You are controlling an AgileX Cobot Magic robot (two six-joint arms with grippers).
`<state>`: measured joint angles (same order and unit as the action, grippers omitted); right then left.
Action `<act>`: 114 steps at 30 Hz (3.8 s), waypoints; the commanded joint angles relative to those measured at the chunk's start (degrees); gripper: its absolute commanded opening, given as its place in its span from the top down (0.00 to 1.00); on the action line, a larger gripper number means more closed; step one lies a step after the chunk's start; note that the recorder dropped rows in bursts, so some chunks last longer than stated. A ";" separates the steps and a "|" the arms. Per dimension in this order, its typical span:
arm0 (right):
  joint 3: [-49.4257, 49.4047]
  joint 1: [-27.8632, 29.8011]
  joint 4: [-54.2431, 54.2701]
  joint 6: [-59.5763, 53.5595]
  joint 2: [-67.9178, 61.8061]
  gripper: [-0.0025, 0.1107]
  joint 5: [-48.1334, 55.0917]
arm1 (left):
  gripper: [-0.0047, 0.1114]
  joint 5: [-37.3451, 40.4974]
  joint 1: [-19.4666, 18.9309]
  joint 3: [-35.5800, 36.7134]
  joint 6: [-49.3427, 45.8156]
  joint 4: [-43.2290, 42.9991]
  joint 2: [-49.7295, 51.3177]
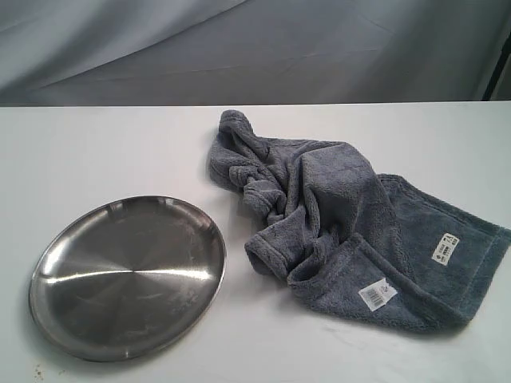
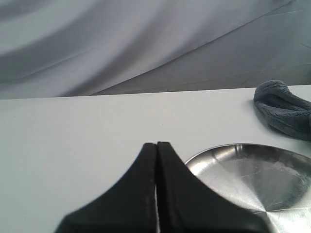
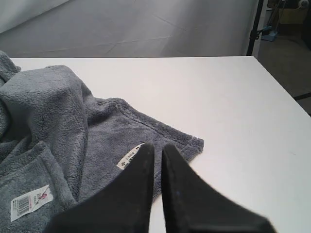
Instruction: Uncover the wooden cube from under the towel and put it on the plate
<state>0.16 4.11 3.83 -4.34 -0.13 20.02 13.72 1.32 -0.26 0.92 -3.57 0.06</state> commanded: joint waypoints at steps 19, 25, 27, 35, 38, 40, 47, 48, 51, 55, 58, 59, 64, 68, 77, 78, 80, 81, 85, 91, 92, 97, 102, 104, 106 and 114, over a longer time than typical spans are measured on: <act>-0.16 0.40 -0.82 0.19 0.13 0.92 0.00 | 0.96 -0.63 0.22 0.26 0.29 -0.08 -0.06; -0.16 0.40 0.10 0.18 0.13 0.92 -6.45 | 0.96 -0.63 0.22 0.26 0.29 -0.08 -0.06; -0.16 0.40 2.43 0.18 0.13 0.92 -14.30 | 0.96 -0.63 0.22 0.26 0.29 -0.08 -0.06; -0.16 0.40 20.02 7.87 0.13 0.92 -57.67 | 0.96 -0.63 0.22 0.26 0.29 -0.08 -0.06; -0.16 0.40 25.49 14.58 0.13 0.92 -71.58 | 0.96 -0.63 0.22 0.26 0.29 -0.08 -0.06; -0.16 0.40 26.84 15.64 0.13 0.92 -75.31 | 0.96 -0.63 0.22 0.26 0.29 -0.08 -0.06; 4.68 0.40 27.30 22.34 0.13 0.92 -57.41 | 0.96 -0.63 0.22 0.26 0.29 -0.08 -0.06; 6.21 0.40 27.55 20.26 0.06 0.92 -54.46 | 0.96 -0.63 0.22 0.26 0.29 -0.08 -0.06; 10.65 0.40 27.55 16.53 -4.51 0.92 -48.90 | 0.96 -0.63 0.22 0.26 0.29 -0.08 -0.06; 17.83 0.40 24.10 16.73 -13.37 0.93 -47.33 | 0.96 -0.63 0.22 0.26 0.29 -0.08 -0.06; 24.00 0.40 19.43 16.73 -20.84 0.95 -46.19 | 0.96 -0.63 0.22 0.26 0.29 -0.08 -0.06; 26.45 0.40 17.46 16.73 -23.97 0.96 -44.36 | 0.96 -0.63 0.22 0.26 0.29 -0.08 -0.06; 41.18 0.40 3.15 16.73 -39.64 0.97 -24.75 | 0.96 -0.63 0.22 0.26 0.29 -0.08 -0.06; 54.38 0.40 -0.90 13.76 -54.36 0.97 -3.88 | 0.96 -0.63 0.22 0.26 0.29 -0.08 -0.06; 73.48 0.40 0.04 3.17 -76.22 0.98 27.04 | 0.96 -0.63 0.22 0.26 0.29 -0.08 -0.06; 74.52 0.40 0.54 2.65 -78.43 0.98 30.25 | 0.96 -0.63 0.22 0.26 0.29 -0.08 -0.06; 76.77 -0.28 1.70 1.64 -82.81 0.98 36.72 | 0.96 -0.63 0.22 0.26 0.29 -0.08 -0.06; 77.55 -0.88 1.70 1.23 -84.47 0.98 39.07 | 0.96 -0.63 0.22 0.26 0.29 -0.08 -0.06; 80.01 -4.88 1.01 0.69 -90.57 0.98 45.34 | 0.96 -0.63 0.22 0.26 0.29 -0.08 -0.06; 80.27 -10.01 -2.05 0.69 -93.99 0.98 46.15 | 0.96 -0.63 0.22 0.26 0.29 -0.08 -0.06; 80.27 -10.44 -2.05 0.69 -94.11 0.98 46.61 | 0.96 -0.63 0.22 0.26 0.29 -0.08 -0.06; 80.27 -13.56 -1.70 0.81 -95.03 0.98 49.95 | 0.96 -0.63 0.22 0.26 0.29 -0.08 -0.06; 80.27 -19.67 -0.36 0.81 -96.70 0.98 49.95 | 0.96 -0.63 0.22 0.26 0.29 -0.08 -0.06; 80.27 -21.99 1.00 0.81 -97.97 0.98 49.63 | 0.96 -0.63 0.22 0.26 0.29 -0.08 -0.06; 80.35 -23.91 3.53 0.68 -99.71 0.98 49.37 | 0.96 -0.63 0.22 0.26 0.29 -0.08 -0.06; 93.06 -29.76 7.09 0.42 -112.11 0.98 49.95 | 0.96 -0.63 0.22 0.26 0.29 -0.08 -0.06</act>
<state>87.73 -24.42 10.61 -3.45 -109.40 69.95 13.63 1.32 -0.26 0.92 -3.57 0.06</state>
